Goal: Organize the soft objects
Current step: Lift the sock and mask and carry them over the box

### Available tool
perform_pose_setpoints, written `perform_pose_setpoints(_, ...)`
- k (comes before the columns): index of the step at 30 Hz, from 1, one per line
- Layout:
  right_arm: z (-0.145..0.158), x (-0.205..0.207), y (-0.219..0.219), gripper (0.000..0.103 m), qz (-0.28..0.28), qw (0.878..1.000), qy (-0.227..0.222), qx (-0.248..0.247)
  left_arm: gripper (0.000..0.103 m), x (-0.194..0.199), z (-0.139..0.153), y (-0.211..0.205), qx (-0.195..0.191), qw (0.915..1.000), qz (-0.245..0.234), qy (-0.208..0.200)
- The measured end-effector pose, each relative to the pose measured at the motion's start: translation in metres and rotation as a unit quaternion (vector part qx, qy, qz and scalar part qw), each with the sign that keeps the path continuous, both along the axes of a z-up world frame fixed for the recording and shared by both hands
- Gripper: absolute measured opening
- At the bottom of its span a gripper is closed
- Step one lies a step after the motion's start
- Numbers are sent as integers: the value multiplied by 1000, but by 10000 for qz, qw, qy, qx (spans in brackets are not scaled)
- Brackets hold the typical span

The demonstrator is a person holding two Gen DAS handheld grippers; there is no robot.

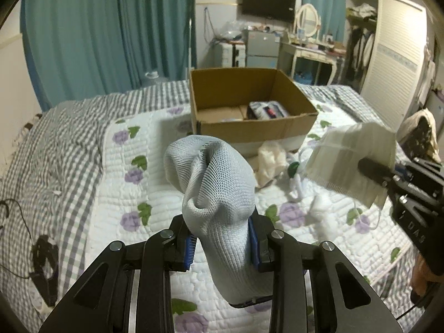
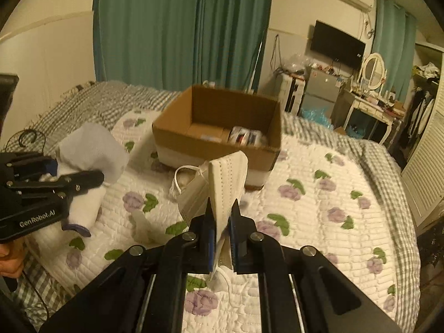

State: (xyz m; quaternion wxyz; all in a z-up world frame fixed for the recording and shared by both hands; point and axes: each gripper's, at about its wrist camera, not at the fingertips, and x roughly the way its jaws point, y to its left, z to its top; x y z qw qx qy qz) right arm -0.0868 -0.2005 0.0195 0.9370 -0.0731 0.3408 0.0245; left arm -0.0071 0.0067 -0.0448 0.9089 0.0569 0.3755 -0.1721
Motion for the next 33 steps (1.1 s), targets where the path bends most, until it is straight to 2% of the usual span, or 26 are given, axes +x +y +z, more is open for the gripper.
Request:
perform_pose_setpoints(7, 43, -9, -14, 8, -119, 9993, -342, 117, 30, 0, 28, 1, -167, 9997, 14, -187)
perform_pose_setpoints(18, 99, -5, -25, 8, -200, 9939, -1083, 112, 30, 14, 90, -5, -529, 9940, -55, -951)
perform_pose_setpoints(21, 109, 2, -27, 8, -210, 9916, -1275, 58, 30, 23, 101, -6, -497, 9914, -7, -1208)
perform_pose_setpoints(28, 129, 27, -38, 8, -238, 9867, -1609, -35, 30, 59, 108, -3, -588, 9891, 185, -1340)
perform_pose_setpoints(33, 127, 49, -41, 8, -213, 9865, -1621, -25, 30, 77, 108, -5, -653, 9883, 248, -1354)
